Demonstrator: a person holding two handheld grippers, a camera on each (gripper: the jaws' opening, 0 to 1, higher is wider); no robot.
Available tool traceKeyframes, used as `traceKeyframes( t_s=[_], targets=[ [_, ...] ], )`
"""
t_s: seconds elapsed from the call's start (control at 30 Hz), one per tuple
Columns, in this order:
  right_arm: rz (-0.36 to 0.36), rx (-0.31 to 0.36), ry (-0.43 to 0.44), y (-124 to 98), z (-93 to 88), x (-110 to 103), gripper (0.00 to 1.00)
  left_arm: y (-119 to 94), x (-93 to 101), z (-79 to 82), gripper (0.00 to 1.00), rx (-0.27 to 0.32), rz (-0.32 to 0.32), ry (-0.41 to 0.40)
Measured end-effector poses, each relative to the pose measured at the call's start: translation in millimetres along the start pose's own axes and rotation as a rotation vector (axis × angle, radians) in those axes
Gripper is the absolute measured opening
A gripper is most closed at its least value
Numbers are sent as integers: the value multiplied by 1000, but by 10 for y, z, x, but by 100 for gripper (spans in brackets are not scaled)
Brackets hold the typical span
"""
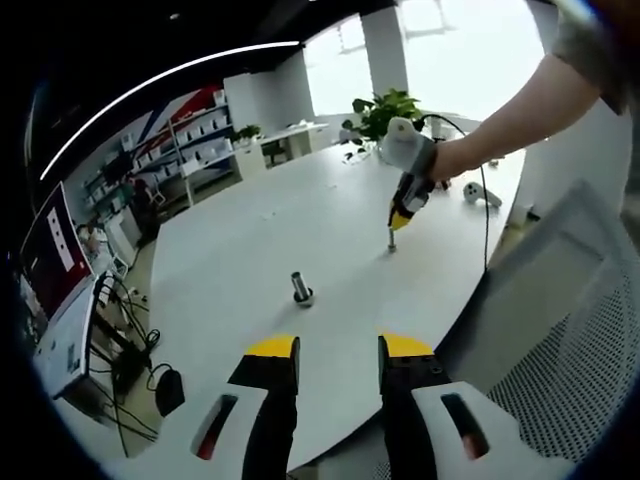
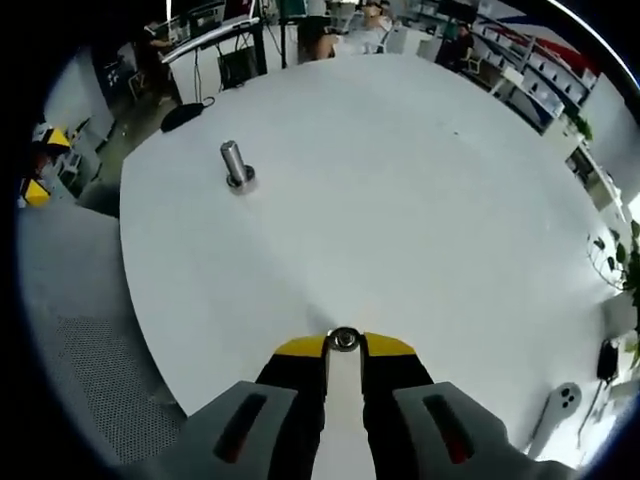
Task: Place the washer onto the threaded stud by aligning its center hole with the stud, sliding it down to the base, and recovering from edge contact or off-axis alignment until the washer reaches the visible bottom stop.
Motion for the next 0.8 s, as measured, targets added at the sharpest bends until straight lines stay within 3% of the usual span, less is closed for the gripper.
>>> traceKeyframes(
  t_s=[0.8],
  targets=[
    [3, -44, -75, -23, 102, 15, 14, -2, -8, -5, 29, 4, -4, -12]
  ],
)
Point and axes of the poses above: the point that each gripper's makers call its tool centre point, and the gripper's own axes: y roughly forward along the fingers, x roughly to its right, z roughly out of its top, the point moved 10 cm from there along -y, roughly backward along the fingers, and after that the axes turned 1 degree about -x, right-handed, at the moved point
